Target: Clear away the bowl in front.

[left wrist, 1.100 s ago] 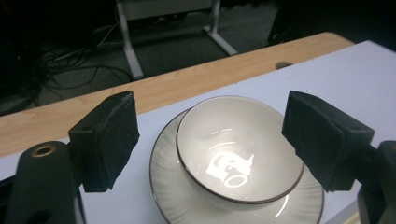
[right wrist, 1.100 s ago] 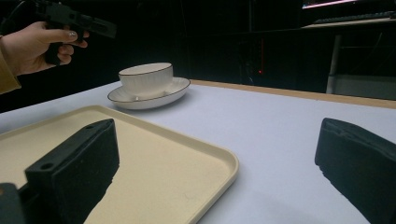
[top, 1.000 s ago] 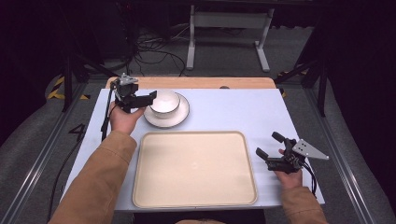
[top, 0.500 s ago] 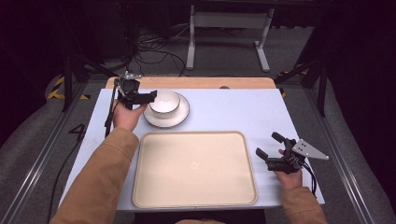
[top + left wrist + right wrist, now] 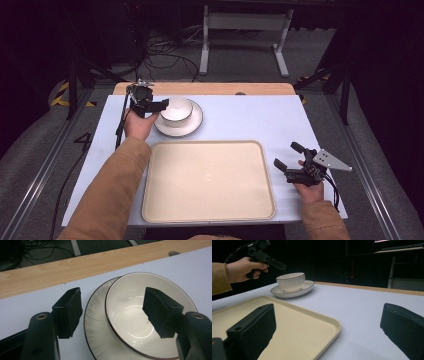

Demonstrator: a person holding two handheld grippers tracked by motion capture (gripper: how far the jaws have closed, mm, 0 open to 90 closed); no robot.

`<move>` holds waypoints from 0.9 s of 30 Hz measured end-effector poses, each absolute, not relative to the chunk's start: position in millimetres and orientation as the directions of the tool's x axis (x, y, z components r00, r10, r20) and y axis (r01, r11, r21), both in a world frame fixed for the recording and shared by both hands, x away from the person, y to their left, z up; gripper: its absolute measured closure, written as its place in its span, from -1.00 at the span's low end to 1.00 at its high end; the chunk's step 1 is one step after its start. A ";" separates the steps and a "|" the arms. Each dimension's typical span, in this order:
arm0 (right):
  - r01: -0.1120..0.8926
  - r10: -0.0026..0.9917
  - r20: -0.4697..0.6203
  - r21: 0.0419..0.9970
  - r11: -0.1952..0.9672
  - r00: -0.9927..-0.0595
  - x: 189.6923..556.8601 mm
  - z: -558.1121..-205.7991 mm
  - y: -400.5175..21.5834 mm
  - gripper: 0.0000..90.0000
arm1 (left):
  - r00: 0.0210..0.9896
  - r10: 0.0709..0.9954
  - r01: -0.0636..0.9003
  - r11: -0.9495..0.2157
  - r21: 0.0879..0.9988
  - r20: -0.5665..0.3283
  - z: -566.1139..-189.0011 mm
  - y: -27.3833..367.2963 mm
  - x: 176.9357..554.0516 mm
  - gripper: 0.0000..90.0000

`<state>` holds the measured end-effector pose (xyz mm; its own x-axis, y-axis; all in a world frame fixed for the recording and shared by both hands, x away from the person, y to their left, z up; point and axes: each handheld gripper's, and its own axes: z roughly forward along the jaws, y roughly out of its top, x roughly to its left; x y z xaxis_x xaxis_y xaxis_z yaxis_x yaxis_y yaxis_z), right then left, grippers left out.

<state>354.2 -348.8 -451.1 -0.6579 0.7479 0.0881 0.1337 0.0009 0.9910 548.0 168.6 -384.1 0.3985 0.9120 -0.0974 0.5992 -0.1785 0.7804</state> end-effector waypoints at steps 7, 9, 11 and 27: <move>0.137 0.749 0.087 0.991 0.005 -0.657 354.4 -451.2 -348.7 -0.97 | 0.376 0.920 0.654 -0.180 0.735 -0.110 -394.4 164.6 556.3 -0.23; 0.138 0.748 0.087 0.990 0.006 -0.658 354.4 -451.1 -348.6 -0.97 | 0.362 0.926 0.669 -0.177 0.722 -0.109 -397.5 162.6 558.5 -0.20; 0.140 0.747 0.089 0.990 0.005 -0.659 354.3 -451.2 -348.4 -0.97 | 0.344 0.933 0.683 -0.170 0.711 -0.107 -399.2 161.3 560.0 -0.14; 0.139 0.746 0.085 0.990 0.010 -0.660 354.6 -451.2 -348.2 -0.97 | 0.281 0.941 0.778 -0.107 0.619 -0.190 -411.3 165.8 570.1 0.29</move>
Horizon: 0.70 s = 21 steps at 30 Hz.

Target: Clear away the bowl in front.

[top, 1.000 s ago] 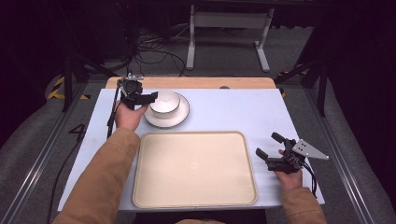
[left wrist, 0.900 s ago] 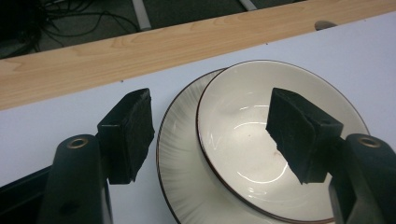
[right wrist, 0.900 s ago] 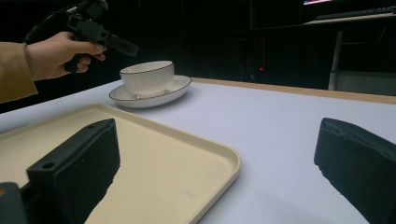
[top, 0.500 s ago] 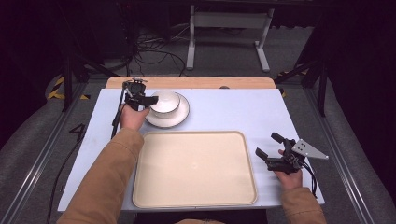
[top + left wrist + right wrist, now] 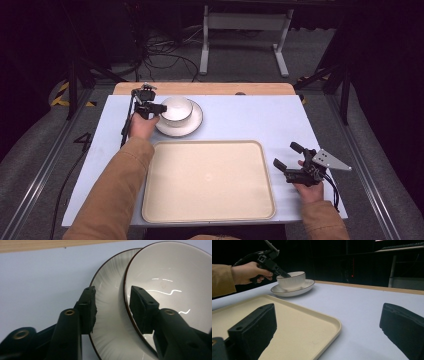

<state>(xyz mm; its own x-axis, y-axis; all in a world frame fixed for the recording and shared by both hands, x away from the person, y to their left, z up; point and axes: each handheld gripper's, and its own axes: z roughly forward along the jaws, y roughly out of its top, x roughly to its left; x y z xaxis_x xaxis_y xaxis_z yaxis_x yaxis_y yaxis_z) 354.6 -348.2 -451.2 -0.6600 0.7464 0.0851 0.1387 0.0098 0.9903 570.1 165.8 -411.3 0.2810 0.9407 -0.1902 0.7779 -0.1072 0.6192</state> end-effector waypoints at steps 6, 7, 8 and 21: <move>0.142 0.748 0.087 0.990 0.010 -0.658 354.5 -451.3 -348.1 -0.96 | 0.289 0.946 0.800 -0.153 0.580 -0.148 -411.6 156.8 571.7 0.50; 0.142 0.748 0.087 0.990 0.010 -0.658 354.5 -451.3 -348.1 -0.96 | 0.289 0.946 0.800 -0.153 0.580 -0.148 -411.6 156.8 571.7 0.53; 0.143 0.748 0.087 0.990 0.010 -0.658 354.5 -451.3 -348.0 -0.96 | 0.291 0.946 0.808 -0.163 0.566 -0.143 -412.1 154.8 573.3 0.53; 0.141 0.746 0.088 0.990 0.007 -0.660 354.7 -451.3 -348.5 -0.96 | 0.254 0.953 0.819 -0.121 0.561 -0.165 -409.5 152.2 575.6 0.85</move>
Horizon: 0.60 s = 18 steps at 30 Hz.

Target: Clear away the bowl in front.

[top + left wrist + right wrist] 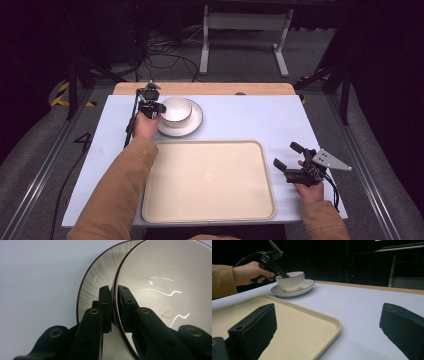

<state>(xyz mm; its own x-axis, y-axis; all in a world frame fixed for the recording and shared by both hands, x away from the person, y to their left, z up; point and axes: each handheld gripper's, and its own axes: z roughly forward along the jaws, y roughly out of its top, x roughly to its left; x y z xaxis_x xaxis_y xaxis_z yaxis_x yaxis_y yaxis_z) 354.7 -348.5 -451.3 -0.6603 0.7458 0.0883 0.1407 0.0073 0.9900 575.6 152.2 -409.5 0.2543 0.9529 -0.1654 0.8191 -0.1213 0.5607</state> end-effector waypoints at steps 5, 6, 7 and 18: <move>0.144 0.747 0.092 0.990 0.005 -0.658 354.7 -451.3 -348.6 -0.96 | 0.255 0.951 0.811 -0.113 0.574 -0.174 -407.1 151.6 574.2 0.85; 0.144 0.747 0.092 0.990 0.005 -0.658 354.7 -451.3 -348.6 -0.96 | 0.255 0.951 0.812 -0.111 0.573 -0.177 -406.0 151.6 574.0 0.85; 0.145 0.747 0.093 0.989 0.005 -0.658 354.7 -451.3 -348.6 -0.96 | 0.255 0.950 0.812 -0.109 0.574 -0.181 -405.2 151.5 573.6 0.85; 0.149 0.746 0.100 0.989 -0.001 -0.658 355.0 -451.5 -349.0 -0.96 | 0.270 0.935 0.800 -0.086 0.594 -0.229 -393.1 155.0 569.8 0.83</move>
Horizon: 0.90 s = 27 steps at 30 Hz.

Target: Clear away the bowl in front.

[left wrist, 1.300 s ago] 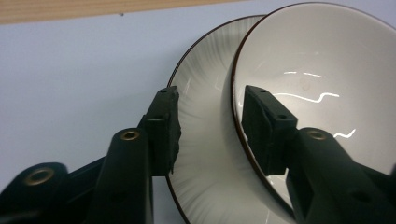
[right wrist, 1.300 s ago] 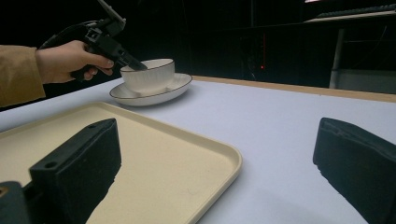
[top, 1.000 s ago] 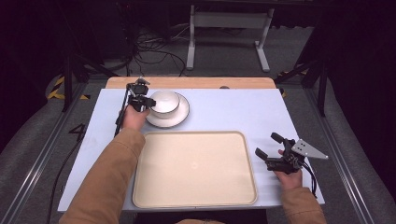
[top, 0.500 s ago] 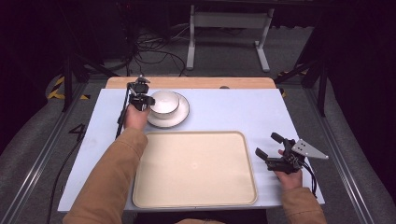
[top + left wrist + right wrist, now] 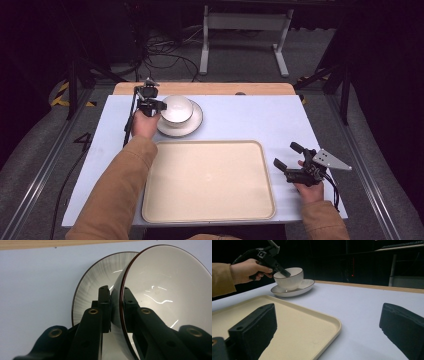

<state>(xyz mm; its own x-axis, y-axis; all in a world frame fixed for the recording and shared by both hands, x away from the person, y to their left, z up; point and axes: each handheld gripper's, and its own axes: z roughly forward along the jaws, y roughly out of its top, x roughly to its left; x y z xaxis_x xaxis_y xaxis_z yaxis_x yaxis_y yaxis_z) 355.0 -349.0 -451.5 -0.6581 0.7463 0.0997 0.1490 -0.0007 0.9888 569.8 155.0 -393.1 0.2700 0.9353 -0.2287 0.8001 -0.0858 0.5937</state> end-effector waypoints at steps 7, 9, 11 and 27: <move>0.150 0.746 0.100 0.989 0.000 -0.659 355.0 -451.5 -348.9 -0.96 | 0.310 0.925 0.784 -0.118 0.610 -0.220 -379.4 154.5 564.6 0.82; 0.150 0.746 0.100 0.989 0.000 -0.659 355.1 -451.5 -348.9 -0.96 | 0.319 0.925 0.784 -0.134 0.606 -0.207 -374.4 153.9 563.6 0.82; 0.150 0.746 0.099 0.989 0.002 -0.659 355.0 -451.5 -348.7 -0.96 | 0.325 0.926 0.779 -0.146 0.610 -0.194 -369.8 153.3 562.0 0.82; 0.151 0.745 0.098 0.989 0.003 -0.660 355.1 -451.6 -348.5 -0.96 | 0.357 0.913 0.756 -0.157 0.635 -0.199 -341.6 158.5 545.9 0.82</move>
